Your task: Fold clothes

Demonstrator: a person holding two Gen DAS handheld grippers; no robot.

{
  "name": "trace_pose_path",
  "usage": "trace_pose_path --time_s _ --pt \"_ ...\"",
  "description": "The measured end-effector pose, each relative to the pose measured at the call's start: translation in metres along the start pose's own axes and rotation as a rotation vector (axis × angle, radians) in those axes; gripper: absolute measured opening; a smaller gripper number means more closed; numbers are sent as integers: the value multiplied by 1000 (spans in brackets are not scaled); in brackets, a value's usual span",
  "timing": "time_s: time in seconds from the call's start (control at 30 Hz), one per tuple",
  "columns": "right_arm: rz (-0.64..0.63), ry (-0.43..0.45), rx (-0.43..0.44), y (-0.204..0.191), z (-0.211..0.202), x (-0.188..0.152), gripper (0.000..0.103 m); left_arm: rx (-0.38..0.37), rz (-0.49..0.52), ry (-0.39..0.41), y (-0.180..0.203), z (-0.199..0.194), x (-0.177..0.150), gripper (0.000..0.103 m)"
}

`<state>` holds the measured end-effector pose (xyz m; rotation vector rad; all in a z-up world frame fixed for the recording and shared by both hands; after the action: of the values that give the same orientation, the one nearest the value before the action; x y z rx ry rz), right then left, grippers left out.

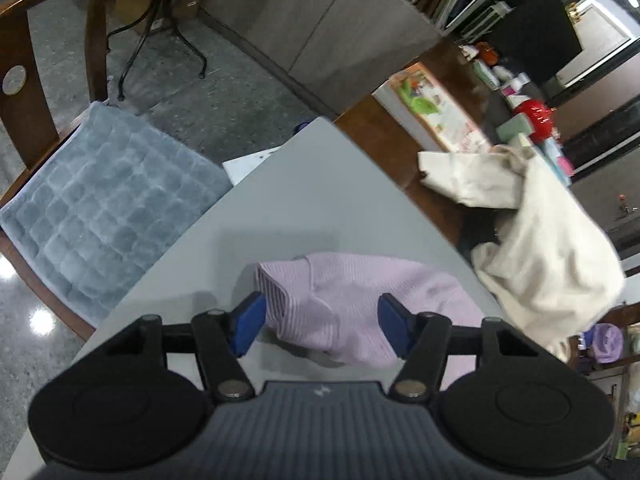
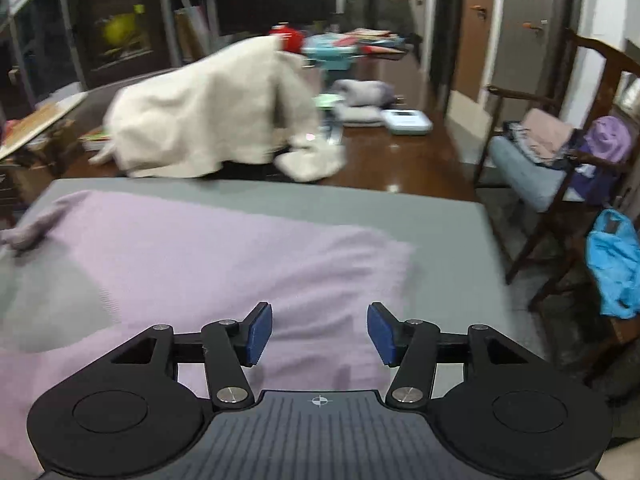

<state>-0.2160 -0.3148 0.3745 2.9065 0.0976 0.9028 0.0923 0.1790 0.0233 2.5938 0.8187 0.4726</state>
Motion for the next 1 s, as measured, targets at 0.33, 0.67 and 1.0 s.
trace_pose_path --time_s 0.33,0.67,1.0 --pt "-11 -12 52 -52 -13 -15 54 73 275 214 53 -4 15 12" --pt "75 -44 24 -46 -12 -25 54 251 477 187 57 -19 10 60" --pt "53 -53 72 -89 -9 -29 54 98 669 50 58 -48 -104 65"
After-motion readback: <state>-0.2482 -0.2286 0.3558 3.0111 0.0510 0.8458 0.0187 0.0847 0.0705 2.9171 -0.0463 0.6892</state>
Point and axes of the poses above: each gripper's, at about its wrist camera, not at the fingertips, and z roughly the way its jaws point, y to its right, x to its top, the point moved 1 cm from there along z, roughly the way its jaws point, and after that the axes turned 6 degrees about -z, right-handed, at the moved point
